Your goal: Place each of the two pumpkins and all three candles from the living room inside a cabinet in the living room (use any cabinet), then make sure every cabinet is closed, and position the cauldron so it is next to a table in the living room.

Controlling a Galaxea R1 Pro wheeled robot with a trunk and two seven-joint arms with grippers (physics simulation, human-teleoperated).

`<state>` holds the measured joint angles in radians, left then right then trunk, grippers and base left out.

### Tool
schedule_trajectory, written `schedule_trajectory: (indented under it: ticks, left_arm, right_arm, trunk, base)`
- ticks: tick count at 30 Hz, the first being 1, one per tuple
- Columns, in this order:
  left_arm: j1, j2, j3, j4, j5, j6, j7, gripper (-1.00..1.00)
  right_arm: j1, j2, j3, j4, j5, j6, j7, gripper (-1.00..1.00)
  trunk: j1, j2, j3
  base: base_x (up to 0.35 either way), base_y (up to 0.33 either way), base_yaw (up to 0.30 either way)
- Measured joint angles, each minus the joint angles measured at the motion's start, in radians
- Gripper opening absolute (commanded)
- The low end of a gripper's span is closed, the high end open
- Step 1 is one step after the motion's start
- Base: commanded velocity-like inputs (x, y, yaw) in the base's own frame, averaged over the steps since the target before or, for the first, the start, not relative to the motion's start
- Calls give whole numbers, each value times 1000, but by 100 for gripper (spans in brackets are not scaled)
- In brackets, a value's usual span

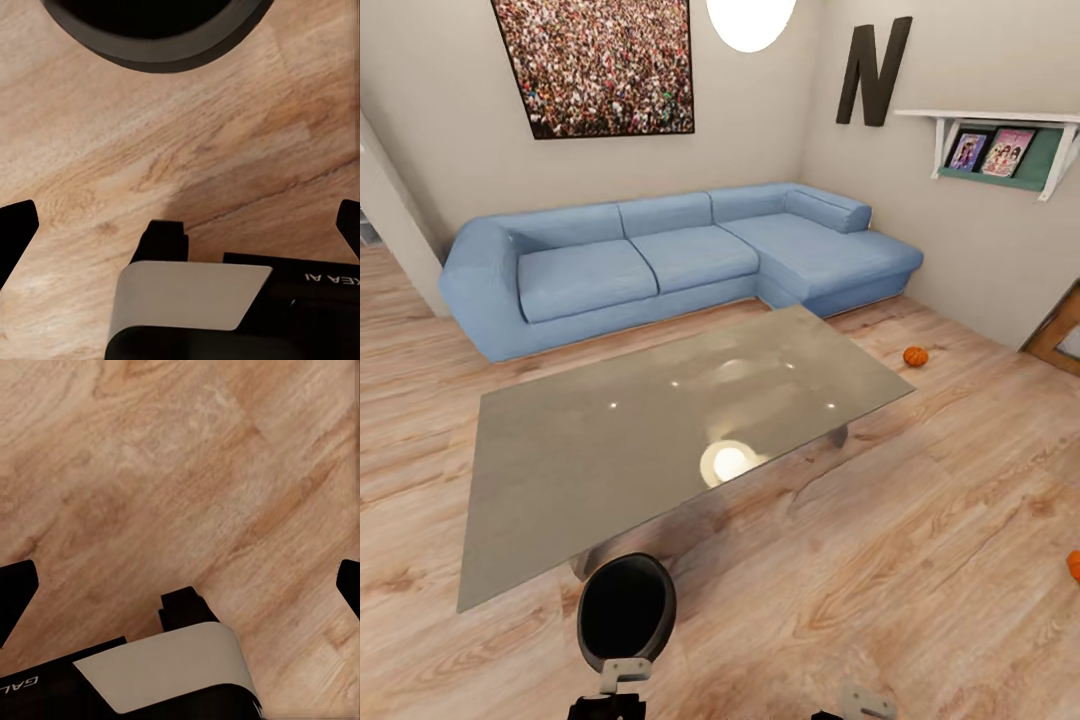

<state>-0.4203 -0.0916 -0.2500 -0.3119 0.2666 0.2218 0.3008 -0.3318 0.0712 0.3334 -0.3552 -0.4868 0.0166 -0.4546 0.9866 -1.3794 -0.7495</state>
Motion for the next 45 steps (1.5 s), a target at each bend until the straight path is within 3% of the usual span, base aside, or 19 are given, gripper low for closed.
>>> schedule_trajectory:
  ticks: [10, 12, 15, 18, 20, 22, 25, 30, 45]
  left_arm:
    - [0, 4, -5, 0, -1, 0, -10, 100]
    - [0, 6, -6, 0, -2, 0, -53, 100]
    - [0, 10, -5, 0, -12, -10, -166, 100]
    - [0, 17, -2, 0, -14, -17, -202, 100]
    - [0, 23, 1, 0, -15, -19, -209, 100]
    - [0, 26, 1, 0, -15, -19, -212, 100]
    - [0, 27, 1, 0, -15, -21, -213, 100]
    - [0, 29, 2, 0, -15, -22, -212, 100]
    - [0, 29, 4, 2, -13, -46, -205, 100]
  right_arm:
    - [0, -1, -1, 0, 0, -1, 0, 100]
    - [0, -1, -1, 0, 0, -1, 0, 100]
    - [0, -1, -1, 2, 0, -1, 0, 100]
    - [0, -9, -4, 22, 0, -1, 3, 100]
    - [0, -42, -17, 31, -3, -1, 25, 100]
    - [-1, -86, -59, 36, -27, 2, 110, 100]
    - [-1, -111, -131, 48, -66, 7, 222, 100]
    - [-1, -120, -180, 80, -81, 7, 267, 100]
    - [-1, -113, -185, 85, -73, 2, 272, 100]
  trunk:
    - [0, 0, -9]
    - [0, 0, -10]
    - [0, 0, -13]
    - [0, 0, -16]
    - [0, 0, -17]
    - [0, 0, -19]
    - [0, 0, -22]
    - [0, 0, -26]
    - [0, 0, -40]
  base:
    - [0, 0, -254]
    - [0, 0, -254]
    - [0, 0, -254]
    - [0, 0, -254]
    - [0, 0, -254]
    - [0, 0, -254]
    - [0, 0, -253]
    - [0, 0, -250]
    - [0, 0, -245]
